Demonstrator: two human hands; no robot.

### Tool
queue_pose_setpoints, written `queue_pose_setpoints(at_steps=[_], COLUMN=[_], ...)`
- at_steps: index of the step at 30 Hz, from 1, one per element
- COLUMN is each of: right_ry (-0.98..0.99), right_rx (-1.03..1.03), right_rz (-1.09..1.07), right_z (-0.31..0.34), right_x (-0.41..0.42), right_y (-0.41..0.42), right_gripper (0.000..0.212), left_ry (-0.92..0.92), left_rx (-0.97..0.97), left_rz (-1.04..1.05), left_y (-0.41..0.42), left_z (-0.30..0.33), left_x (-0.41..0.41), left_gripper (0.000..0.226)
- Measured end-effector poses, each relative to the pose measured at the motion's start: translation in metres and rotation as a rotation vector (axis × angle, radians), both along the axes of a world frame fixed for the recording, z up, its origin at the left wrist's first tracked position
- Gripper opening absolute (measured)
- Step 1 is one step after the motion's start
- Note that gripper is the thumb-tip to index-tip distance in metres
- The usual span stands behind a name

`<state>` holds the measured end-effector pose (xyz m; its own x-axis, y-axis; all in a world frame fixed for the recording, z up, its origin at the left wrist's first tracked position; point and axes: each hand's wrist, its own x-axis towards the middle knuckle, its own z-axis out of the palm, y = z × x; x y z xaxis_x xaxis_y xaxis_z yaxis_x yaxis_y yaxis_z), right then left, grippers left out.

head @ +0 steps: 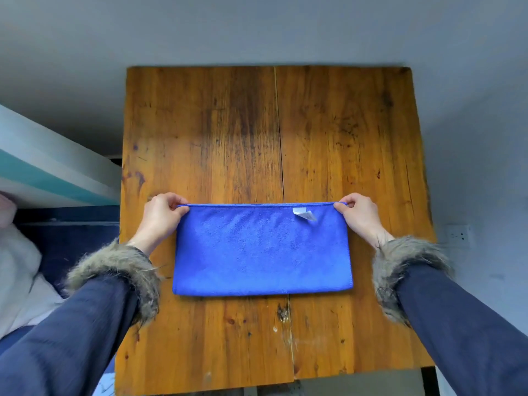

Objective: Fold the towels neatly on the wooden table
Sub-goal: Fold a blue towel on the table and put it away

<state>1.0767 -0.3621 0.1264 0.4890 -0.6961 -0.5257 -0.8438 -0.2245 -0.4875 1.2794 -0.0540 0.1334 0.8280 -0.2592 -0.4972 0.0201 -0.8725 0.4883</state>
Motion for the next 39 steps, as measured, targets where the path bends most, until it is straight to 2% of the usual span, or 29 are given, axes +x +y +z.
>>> queue_pose_setpoints(at_steps=[3,5,7,9,11,13,18,25,29,32,35,37,39], right_ry=[0.007,0.014,-0.048,-0.147,-0.160,-0.128,-0.126,-0.130,-0.159,-0.185,-0.247,-0.316,-0.379], right_rx=[-0.081,-0.245,-0.427,-0.513,-0.523,-0.496,-0.454,-0.642,-0.641,-0.591,-0.580,-0.523,-0.401], right_rz=[-0.056,-0.046,0.066,0.277,0.448,0.483,0.403,0.450,0.448,0.403,0.366,0.310,0.154], right_z=[-0.004,0.000,0.005,0.003,-0.008,-0.023,-0.050,-0.069,-0.067,-0.057,-0.040,-0.034,-0.032], right_x=[-0.006,-0.015,-0.025,-0.035,-0.046,-0.052,-0.056,-0.061,-0.062,-0.060,-0.049,-0.038,-0.024], right_y=[0.005,0.016,0.038,0.067,0.089,0.097,0.089,0.089,0.091,0.092,0.100,0.106,0.107], right_gripper=[0.013,0.024,0.032,0.040,0.049,0.054,0.062,0.059,0.060,0.064,0.063,0.062,0.064], left_ry=[-0.116,-0.250,-0.409,-0.497,-0.491,-0.473,-0.463,-0.577,-0.574,-0.551,-0.560,-0.603,-0.590], left_rx=[-0.024,-0.023,0.009,0.035,0.090,0.148,0.206,0.208,0.209,0.104,-0.087,-0.137,-0.142], left_rz=[0.063,0.042,-0.041,-0.191,-0.400,-0.533,-0.559,-0.538,-0.537,-0.493,-0.323,-0.127,0.047], left_y=[0.006,0.012,0.015,0.015,0.013,0.011,0.013,0.013,0.013,0.016,0.025,0.038,0.050], left_z=[-0.006,-0.004,-0.002,-0.005,-0.014,-0.029,-0.058,-0.071,-0.069,-0.063,-0.055,-0.051,-0.047], left_x=[-0.002,-0.013,-0.035,-0.066,-0.093,-0.104,-0.086,-0.086,-0.088,-0.089,-0.094,-0.098,-0.101], left_gripper=[0.024,0.031,0.035,0.040,0.048,0.053,0.060,0.059,0.059,0.055,0.047,0.040,0.031])
